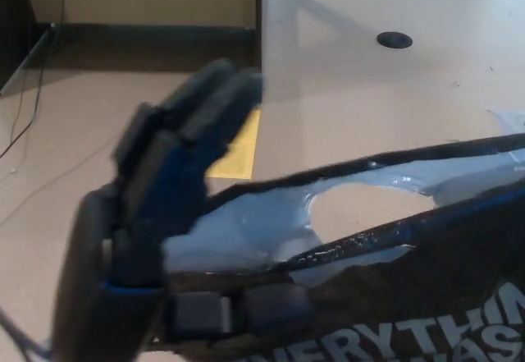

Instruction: A person is holding a plastic bag and the robot extends its left hand to grab the bag by hooking its thumb into the holes at the top and brings its hand down by its side. Then it extends its arm again to hand the plastic bag back to the person.

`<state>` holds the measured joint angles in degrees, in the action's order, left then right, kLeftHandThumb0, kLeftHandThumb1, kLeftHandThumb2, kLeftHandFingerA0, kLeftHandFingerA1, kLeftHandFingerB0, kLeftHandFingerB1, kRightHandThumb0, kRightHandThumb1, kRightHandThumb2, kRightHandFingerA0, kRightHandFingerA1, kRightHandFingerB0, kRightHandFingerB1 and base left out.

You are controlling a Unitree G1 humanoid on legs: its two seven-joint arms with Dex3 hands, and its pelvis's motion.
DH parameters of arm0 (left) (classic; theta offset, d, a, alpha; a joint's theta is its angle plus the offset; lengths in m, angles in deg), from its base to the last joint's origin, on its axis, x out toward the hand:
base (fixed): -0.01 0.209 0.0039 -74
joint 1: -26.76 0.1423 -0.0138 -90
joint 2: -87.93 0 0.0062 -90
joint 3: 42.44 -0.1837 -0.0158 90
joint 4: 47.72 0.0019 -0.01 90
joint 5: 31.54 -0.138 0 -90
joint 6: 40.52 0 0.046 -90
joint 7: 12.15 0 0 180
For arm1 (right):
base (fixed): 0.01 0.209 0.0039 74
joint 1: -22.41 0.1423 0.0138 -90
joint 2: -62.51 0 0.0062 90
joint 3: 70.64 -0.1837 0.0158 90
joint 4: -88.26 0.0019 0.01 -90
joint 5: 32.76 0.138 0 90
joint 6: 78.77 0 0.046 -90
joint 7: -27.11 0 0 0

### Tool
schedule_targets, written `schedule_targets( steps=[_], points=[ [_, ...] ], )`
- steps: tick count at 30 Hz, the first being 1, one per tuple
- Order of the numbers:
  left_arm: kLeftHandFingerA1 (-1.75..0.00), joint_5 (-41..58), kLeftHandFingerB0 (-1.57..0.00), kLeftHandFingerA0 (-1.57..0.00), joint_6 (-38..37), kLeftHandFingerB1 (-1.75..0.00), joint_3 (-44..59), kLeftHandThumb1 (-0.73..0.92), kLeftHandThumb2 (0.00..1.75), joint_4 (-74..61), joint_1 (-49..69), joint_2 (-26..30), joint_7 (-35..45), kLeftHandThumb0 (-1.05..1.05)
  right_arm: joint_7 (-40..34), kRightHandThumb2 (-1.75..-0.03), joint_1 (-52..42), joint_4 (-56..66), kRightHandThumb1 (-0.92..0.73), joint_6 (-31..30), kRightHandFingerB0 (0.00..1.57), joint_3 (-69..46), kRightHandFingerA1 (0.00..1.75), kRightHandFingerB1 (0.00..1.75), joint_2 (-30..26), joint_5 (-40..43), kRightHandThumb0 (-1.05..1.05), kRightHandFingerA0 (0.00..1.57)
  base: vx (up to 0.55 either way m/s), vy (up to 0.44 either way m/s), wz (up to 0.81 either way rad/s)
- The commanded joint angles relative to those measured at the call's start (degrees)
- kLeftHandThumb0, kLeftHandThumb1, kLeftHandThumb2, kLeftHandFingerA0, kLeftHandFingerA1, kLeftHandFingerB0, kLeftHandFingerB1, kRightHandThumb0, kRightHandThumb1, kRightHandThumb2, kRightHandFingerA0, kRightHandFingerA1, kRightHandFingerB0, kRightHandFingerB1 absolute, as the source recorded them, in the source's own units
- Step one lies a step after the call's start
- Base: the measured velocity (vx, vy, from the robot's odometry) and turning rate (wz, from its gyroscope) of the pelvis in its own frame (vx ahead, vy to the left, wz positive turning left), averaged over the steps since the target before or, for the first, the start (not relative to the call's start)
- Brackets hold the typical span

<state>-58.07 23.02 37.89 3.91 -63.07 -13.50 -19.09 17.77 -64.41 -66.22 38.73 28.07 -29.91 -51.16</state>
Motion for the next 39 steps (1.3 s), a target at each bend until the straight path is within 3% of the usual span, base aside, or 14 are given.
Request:
schedule_targets(
  steps=[1, 4, 5, 6, 17, 18, 19, 21, 25, 26, 27, 28, 37, 39],
  points=[
    [-0.38, -7.77, -0.04, -0.06, 6.72, -0.28, -2.83, 0.40, 0.75, 0.16, -2.00, -2.28, 3.41, -0.61, -0.96, -0.60, 0.03, 1.10, -0.68, 0.69, 0.60, 0.01, 0.76, 0.44, -1.57, -0.47, -0.29, 0.84, 0.00, 0.000, 0.00],
    [-0.36, -10.07, -0.05, -0.06, 7.81, -0.28, -3.30, 0.39, 0.76, 0.44, -2.60, -3.08, 3.61, -0.60, -0.67, -0.61, 0.27, 1.20, -0.69, 0.73, 0.61, -0.24, 0.78, 0.45, -1.49, -0.17, -0.28, 0.84, 0.00, 0.000, 0.00],
    [-0.26, -10.74, -0.09, -0.11, 8.30, -0.24, -3.65, 0.46, 0.56, 0.51, -2.80, -3.50, 3.73, -0.61, -0.76, -0.60, 0.41, 1.15, -0.67, 0.63, 0.61, -0.30, 0.75, 0.44, -1.48, -0.15, -0.29, 0.84, 0.00, 0.000, 0.00],
    [-0.34, -12.25, -0.05, -0.05, 9.04, -0.29, -4.33, 0.39, 0.77, 0.55, -2.73, -4.01, 3.86, -0.61, -0.93, -0.60, 0.50, 1.01, -0.66, 0.52, 0.61, -0.32, 0.72, 0.44, -1.49, -0.22, -0.31, 0.84, 0.00, 0.000, 0.00],
    [-0.39, -17.43, -0.03, -0.04, 12.61, -0.25, -6.81, 0.41, 0.77, 3.54, -3.86, -5.68, 3.81, -0.63, -0.20, -0.60, 0.41, 1.32, -0.69, 0.72, 0.63, -0.78, 0.72, 0.44, -1.57, 0.24, -0.29, 0.82, 0.00, 0.000, 0.00],
    [-0.30, -18.48, -0.09, -0.13, 12.93, -0.24, -6.80, 0.46, 0.55, 4.44, -4.63, -5.83, 3.29, -0.61, -0.06, -0.60, 0.46, 1.31, -0.69, 0.48, 0.63, -0.86, 0.68, 0.44, -1.53, 0.35, -0.30, 0.82, 0.00, 0.000, 0.00],
    [-0.38, -19.17, -0.08, -0.10, 12.97, -0.26, -6.82, 0.41, 0.69, 5.09, -5.14, -5.81, 2.81, -0.65, 0.10, -0.60, 0.38, 1.40, -0.69, 0.51, 0.63, -0.99, 0.66, 0.44, -1.50, 0.52, -0.30, 0.81, 0.00, 0.000, 0.00],
    [-0.31, -19.84, -0.09, -0.12, 13.01, -0.22, -6.81, 0.45, 0.57, 5.93, -5.73, -5.83, 2.24, -0.63, -0.11, -0.60, 0.42, 1.26, -0.69, 0.65, 0.63, -0.93, 0.66, 0.44, -1.52, 0.35, -0.30, 0.81, 0.00, 0.000, 0.00],
    [-0.38, -22.44, -0.06, -0.09, 13.94, -0.27, -6.51, 0.41, 0.71, 8.35, -7.82, -6.19, 0.66, -0.64, -0.20, -0.61, 0.35, 1.65, -0.67, 0.16, 0.61, -0.68, 0.74, 0.44, -1.59, 0.01, -0.32, 0.83, 0.00, 0.000, 0.00],
    [-0.48, -23.71, 0.00, 0.00, 14.53, -0.49, -6.34, 0.25, 0.85, 9.72, -9.09, -6.42, -0.08, -0.33, 0.18, -0.60, 0.37, 1.96, -0.69, -0.30, 0.62, -0.90, 0.70, 0.44, -1.50, 0.35, -0.31, 0.82, 0.00, 0.000, 0.00],
    [-0.48, -23.92, 0.00, 0.00, 14.56, -0.48, -6.31, 0.26, 0.85, 10.21, -9.50, -6.60, -0.62, -0.33, 0.13, -0.60, 0.43, 1.96, -0.69, -0.25, 0.62, -0.87, 0.71, 0.44, -1.52, 0.29, -0.30, 0.82, 0.00, 0.000, 0.00],
    [-0.40, -24.39, -0.09, -0.18, 14.54, -0.35, -6.29, 0.42, 0.70, 10.83, -9.99, -6.87, -1.57, -0.63, 0.03, -0.60, 0.47, 1.98, -0.69, -0.33, 0.62, -0.79, 0.71, 0.44, -1.53, 0.18, -0.30, 0.81, 0.00, 0.000, 0.00],
    [-0.41, -26.59, -0.18, -0.26, 12.56, -0.38, -6.50, 0.45, 0.70, 19.45, -16.57, -10.59, -13.21, -0.53, -0.14, -0.60, 0.64, 1.87, -0.69, 0.44, 0.62, -0.87, 0.79, 0.44, -1.81, 0.17, -0.29, 0.83, 0.00, 0.000, 0.00],
    [-0.35, -26.30, -0.29, -0.46, 12.21, -0.31, -6.93, 0.56, 0.57, 22.57, -19.06, -11.86, -15.55, -0.48, 0.04, -0.61, 0.87, 1.59, -0.67, 0.22, 0.61, -0.82, 0.76, 0.43, -1.71, 0.16, -0.31, 0.84, 0.00, 0.000, 0.00]
  ],
)
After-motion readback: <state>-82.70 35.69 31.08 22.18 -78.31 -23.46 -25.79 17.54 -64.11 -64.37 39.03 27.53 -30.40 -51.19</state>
